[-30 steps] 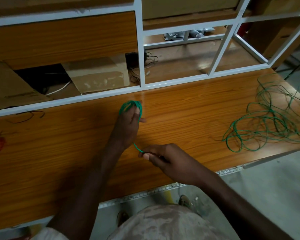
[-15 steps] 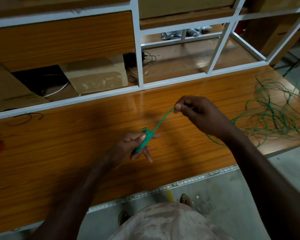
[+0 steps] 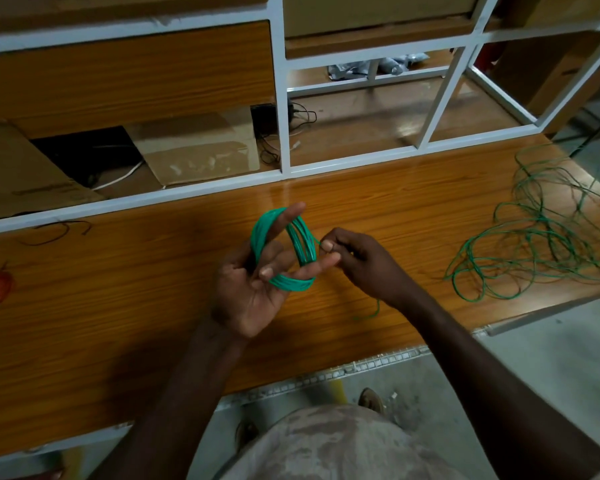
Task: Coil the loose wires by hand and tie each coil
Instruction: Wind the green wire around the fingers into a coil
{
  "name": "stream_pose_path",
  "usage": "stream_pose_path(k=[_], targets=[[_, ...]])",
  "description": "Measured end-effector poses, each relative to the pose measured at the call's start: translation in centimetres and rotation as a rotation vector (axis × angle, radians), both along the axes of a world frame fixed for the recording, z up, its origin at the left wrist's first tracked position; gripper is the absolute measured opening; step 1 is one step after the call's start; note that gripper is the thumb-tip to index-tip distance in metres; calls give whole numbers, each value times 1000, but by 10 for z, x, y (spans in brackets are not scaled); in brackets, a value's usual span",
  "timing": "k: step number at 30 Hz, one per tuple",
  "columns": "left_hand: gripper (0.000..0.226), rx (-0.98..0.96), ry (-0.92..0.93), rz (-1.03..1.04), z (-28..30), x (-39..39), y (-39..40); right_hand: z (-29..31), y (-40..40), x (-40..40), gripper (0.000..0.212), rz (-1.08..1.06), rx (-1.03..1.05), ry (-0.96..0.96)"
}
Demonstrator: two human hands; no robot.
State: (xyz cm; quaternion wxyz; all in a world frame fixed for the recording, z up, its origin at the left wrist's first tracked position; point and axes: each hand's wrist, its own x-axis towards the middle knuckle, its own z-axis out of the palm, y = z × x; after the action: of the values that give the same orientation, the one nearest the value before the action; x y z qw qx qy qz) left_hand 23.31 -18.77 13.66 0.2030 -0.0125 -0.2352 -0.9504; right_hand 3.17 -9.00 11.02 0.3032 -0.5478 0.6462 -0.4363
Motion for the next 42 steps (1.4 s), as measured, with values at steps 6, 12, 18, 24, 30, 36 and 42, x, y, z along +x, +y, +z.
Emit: stream_pose_path(k=[6, 12, 18, 24, 30, 36, 42], targets=[[57, 39, -122, 302, 8, -4, -19, -16, 25, 32, 18, 25, 66, 15], [51, -186, -384, 553, 5, -13, -29, -15, 49, 63, 21, 73, 81, 89], [43, -918, -767, 662, -9, -16, -23, 22, 57, 75, 23, 241, 99, 216], [38, -1318, -932, 458, -13, -4, -14, 61, 47, 44, 18, 174, 32, 431], [39, -976, -624, 105, -7, 1, 12, 89, 25, -3, 19, 110, -40, 523], [49, -588, -399, -27, 5, 5, 24, 79, 8, -8, 15, 115, -98, 372], [57, -369, -217, -47, 16, 11, 22, 57, 10, 8, 31, 167, -85, -20]])
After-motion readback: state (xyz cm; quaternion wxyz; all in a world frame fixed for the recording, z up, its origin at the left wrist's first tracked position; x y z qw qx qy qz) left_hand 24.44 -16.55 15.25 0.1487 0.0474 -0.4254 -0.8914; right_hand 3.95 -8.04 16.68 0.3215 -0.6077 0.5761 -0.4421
